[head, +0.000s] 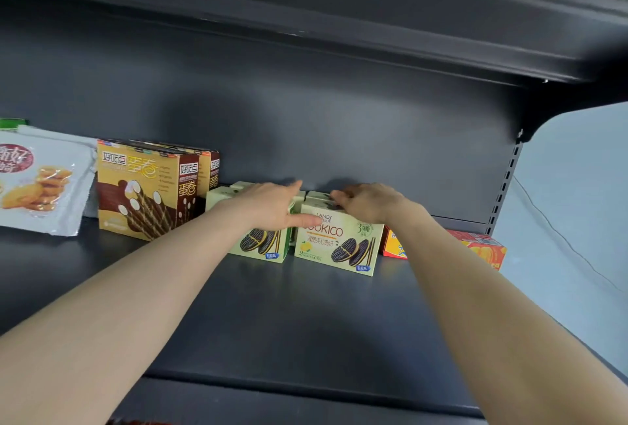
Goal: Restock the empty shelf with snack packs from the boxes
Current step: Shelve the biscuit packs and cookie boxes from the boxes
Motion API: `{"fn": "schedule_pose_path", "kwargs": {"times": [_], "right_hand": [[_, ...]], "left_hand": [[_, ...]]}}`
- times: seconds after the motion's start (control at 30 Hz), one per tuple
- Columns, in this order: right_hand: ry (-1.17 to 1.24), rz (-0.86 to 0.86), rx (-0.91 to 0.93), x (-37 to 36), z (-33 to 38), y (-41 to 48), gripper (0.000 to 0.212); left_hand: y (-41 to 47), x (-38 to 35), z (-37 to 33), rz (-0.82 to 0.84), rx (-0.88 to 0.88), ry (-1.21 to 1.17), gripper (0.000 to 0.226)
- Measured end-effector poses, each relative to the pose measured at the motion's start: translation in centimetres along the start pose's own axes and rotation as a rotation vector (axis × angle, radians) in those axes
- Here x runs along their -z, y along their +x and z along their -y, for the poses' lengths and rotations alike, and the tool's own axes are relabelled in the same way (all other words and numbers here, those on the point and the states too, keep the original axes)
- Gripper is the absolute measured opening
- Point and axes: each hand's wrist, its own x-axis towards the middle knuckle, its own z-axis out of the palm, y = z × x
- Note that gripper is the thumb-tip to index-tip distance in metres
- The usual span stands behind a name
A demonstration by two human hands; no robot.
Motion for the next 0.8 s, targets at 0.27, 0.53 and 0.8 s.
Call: {"fn": "schedule_pose_path", "kwargs": {"times": [0.27, 0.53, 0.8], "right_hand": [[-0.107, -0.051, 0.119, -2.4, 1.1, -1.8, 0.068], [-0.07, -0.037, 0.188, -2.2, -0.8, -2.1, 0.072], [-0.278, -0.179, 0.206, -3.5, 0.3, -2.1, 0.092]], "left_hand": [[-0.4, -0.3, 3.4, 0.024, -0.047, 0.071, 0.099], [-0.2, -1.6, 2.1, -0.156, 0.013, 0.151, 0.079], [-0.4, -2.4, 2.4, -0.195, -0.007, 0.216, 0.099]]}}
